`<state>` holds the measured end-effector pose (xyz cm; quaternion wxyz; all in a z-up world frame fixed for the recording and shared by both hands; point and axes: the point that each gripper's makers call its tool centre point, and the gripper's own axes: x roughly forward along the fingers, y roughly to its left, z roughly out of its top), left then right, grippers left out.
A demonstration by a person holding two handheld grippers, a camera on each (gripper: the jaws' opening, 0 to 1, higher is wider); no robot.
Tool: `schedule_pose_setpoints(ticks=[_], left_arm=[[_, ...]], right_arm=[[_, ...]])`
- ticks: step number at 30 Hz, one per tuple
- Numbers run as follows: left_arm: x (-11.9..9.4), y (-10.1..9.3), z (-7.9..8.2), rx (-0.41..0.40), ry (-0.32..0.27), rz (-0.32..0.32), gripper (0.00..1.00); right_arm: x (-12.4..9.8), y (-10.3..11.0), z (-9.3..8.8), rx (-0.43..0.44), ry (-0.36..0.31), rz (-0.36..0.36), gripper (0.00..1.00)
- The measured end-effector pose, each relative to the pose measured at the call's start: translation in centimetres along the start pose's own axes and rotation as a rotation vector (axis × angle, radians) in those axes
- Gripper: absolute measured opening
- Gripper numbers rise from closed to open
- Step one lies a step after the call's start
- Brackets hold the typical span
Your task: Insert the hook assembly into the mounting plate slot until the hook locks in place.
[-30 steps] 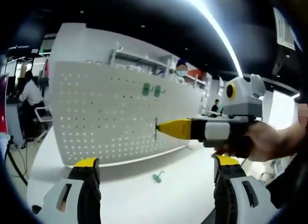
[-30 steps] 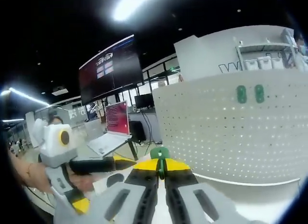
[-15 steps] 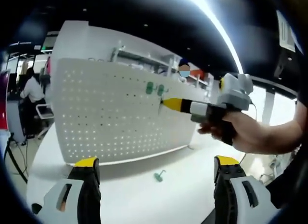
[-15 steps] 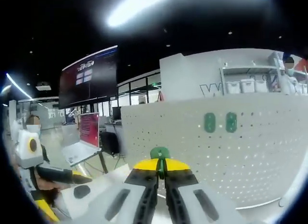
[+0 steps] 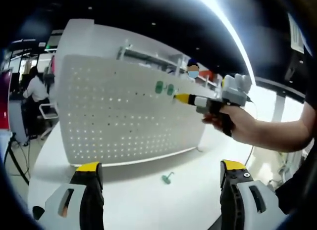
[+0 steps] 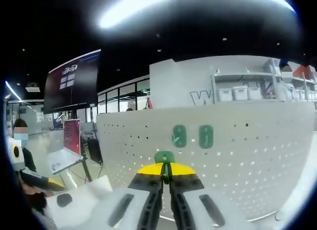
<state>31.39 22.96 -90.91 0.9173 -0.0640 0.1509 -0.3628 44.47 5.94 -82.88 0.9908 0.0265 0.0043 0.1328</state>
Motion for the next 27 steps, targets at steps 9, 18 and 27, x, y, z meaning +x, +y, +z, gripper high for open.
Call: schedule_pose_setpoints(ticks=[9,18,27], left_arm=[[0.1,0.4,-0.3,-0.005,0.010,0.006,1.00],[0.2,0.7,-0.7,-0.011,0.020,0.008,1.00],[0.2,0.9,-0.8,-0.018,0.023,0.012,1.00]], right_arm=[[0.3,-4.4,0.7,0.020,-0.023,-0.102,0.00],[0.9,-7.8,1.9,0.030,-0.051,-0.178,0.00],[1.9,-9.2,2.9,0.019,-0.072,-0.213,0.00]])
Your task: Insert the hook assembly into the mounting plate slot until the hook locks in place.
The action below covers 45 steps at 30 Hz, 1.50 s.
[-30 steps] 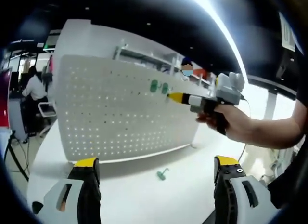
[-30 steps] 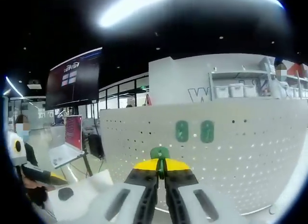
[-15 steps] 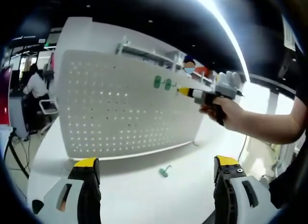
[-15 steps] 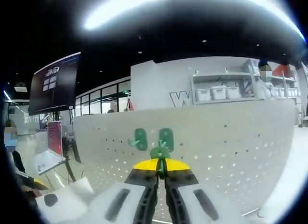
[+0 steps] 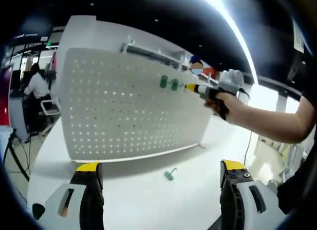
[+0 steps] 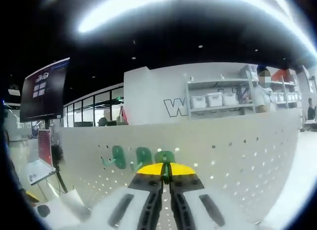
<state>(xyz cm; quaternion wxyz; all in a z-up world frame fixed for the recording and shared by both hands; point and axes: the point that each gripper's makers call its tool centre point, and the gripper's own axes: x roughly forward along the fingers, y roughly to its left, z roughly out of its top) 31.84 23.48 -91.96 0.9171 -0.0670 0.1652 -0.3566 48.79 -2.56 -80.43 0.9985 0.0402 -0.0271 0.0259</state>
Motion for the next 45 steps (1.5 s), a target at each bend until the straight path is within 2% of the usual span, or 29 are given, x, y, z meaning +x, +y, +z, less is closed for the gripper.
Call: schedule_pose_setpoints(ticks=[13,30,41,42,43,45], left_arm=[[-0.2,0.2,-0.4,-0.007,0.010,0.012,0.99],[-0.1,0.6,-0.2,0.000,0.017,0.017,0.99],[-0.2,0.4,-0.4,0.011,0.020,0.019,0.99],[-0.3,0.3,-0.4,0.007,0.016,0.017,0.99],[-0.4,0.2,-0.2,-0.010,0.001,0.010,0.99],[-0.4,0.2,-0.2,-0.007,0.004,0.011,0.99]], right_arm=[[0.2,-1.0,0.6,0.012,-0.027,-0.052,0.00],[1.0,-1.2,-0.1,0.037,-0.014,-0.087,0.00],[1.1,-1.1,-0.3,0.000,0.014,-0.102,0.01],[1.1,-1.1,-0.3,-0.010,0.014,-0.098,0.01],[1.2,-1.0,-0.3,-0.066,0.007,-0.078,0.02],[1.1,-0.9,-0.6,-0.064,0.021,-0.074,0.03]])
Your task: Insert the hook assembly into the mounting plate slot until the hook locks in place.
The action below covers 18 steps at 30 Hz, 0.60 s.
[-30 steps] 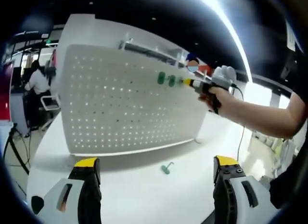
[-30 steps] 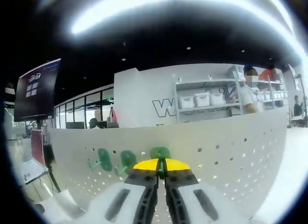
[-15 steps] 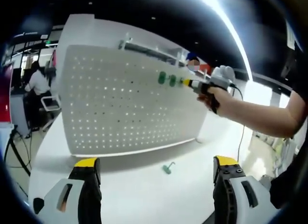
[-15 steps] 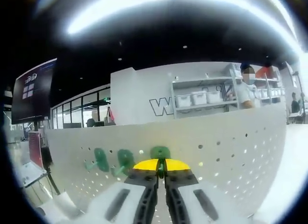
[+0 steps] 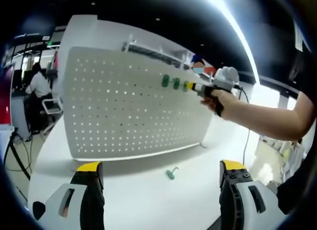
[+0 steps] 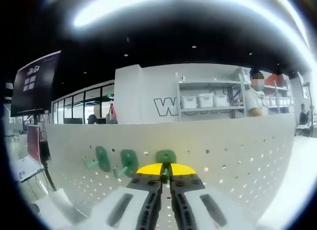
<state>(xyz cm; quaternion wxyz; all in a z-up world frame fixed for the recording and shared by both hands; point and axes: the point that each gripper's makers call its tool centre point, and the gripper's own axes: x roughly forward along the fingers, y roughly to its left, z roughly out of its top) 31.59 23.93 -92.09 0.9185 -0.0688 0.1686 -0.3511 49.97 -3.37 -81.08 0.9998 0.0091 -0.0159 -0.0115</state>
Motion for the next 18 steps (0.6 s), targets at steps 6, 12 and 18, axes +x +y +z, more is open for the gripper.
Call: schedule_pose_setpoints(ticks=[6,12,18], left_arm=[[-0.3,0.0,-0.3,0.013,0.013,0.007,0.98],[-0.7,-0.2,-0.3,0.036,0.020,0.010,0.99],[-1.1,-0.4,0.3,0.031,-0.004,0.007,1.00]], right_arm=[[-0.3,0.2,0.3,0.008,0.008,0.007,0.12],[-0.8,0.1,2.0,0.005,-0.019,0.002,0.17],[-1.1,0.4,4.3,-0.024,-0.069,0.019,0.19]])
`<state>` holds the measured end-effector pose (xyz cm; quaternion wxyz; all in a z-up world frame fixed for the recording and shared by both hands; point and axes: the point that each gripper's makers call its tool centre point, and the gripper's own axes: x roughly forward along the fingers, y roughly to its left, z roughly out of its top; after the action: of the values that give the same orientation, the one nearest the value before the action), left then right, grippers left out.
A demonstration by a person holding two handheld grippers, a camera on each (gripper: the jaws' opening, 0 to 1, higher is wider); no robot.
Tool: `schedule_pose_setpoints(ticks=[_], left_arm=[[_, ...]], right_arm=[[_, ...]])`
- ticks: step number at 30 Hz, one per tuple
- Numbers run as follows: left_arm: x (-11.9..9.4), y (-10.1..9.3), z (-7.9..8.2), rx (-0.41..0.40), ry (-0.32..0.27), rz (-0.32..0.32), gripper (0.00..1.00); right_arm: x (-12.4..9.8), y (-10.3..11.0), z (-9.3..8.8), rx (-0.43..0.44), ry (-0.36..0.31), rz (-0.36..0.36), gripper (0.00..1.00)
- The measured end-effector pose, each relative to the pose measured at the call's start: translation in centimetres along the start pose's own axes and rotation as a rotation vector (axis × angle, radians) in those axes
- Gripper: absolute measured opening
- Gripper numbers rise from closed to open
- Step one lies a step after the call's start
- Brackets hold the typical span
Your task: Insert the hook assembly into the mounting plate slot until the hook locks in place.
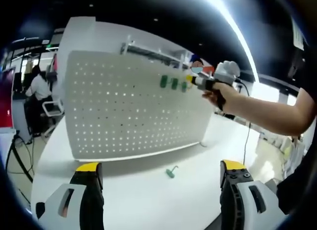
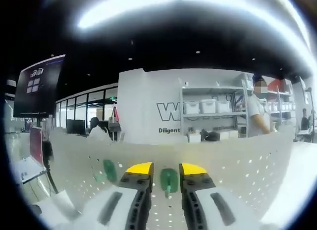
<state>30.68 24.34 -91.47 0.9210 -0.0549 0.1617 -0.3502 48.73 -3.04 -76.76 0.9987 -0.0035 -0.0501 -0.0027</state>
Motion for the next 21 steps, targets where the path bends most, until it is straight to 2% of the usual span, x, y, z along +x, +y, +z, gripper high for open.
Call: schedule_pose_setpoints(ticks=[3,5,11,14,17,21], left_arm=[[-0.2,0.1,-0.1,0.030,0.012,0.008,1.00],[-0.4,0.2,-0.3,0.029,0.013,0.010,1.00],[-0.9,0.1,-0.8,0.042,0.027,0.016,1.00],[-1.0,0.3,-0.9,0.060,0.039,0.028,1.00],[-1.0,0.4,-1.0,0.060,0.046,0.032,1.00],[-1.2,0.8,-1.9,0.065,0.086,0.048,1.00]], right_arm=[[-0.5,-0.1,0.5,-0.015,0.006,0.008,0.19],[-1.1,-0.2,0.8,0.031,0.000,0.019,0.19],[-3.0,-0.3,1.0,0.003,0.008,0.046,0.22],[-4.7,0.4,-0.1,0.010,0.040,0.088,0.23],[-6.3,0.9,-1.7,-0.024,0.081,0.116,0.24],[-8.2,1.1,-3.9,-0.018,0.136,0.145,0.27]])
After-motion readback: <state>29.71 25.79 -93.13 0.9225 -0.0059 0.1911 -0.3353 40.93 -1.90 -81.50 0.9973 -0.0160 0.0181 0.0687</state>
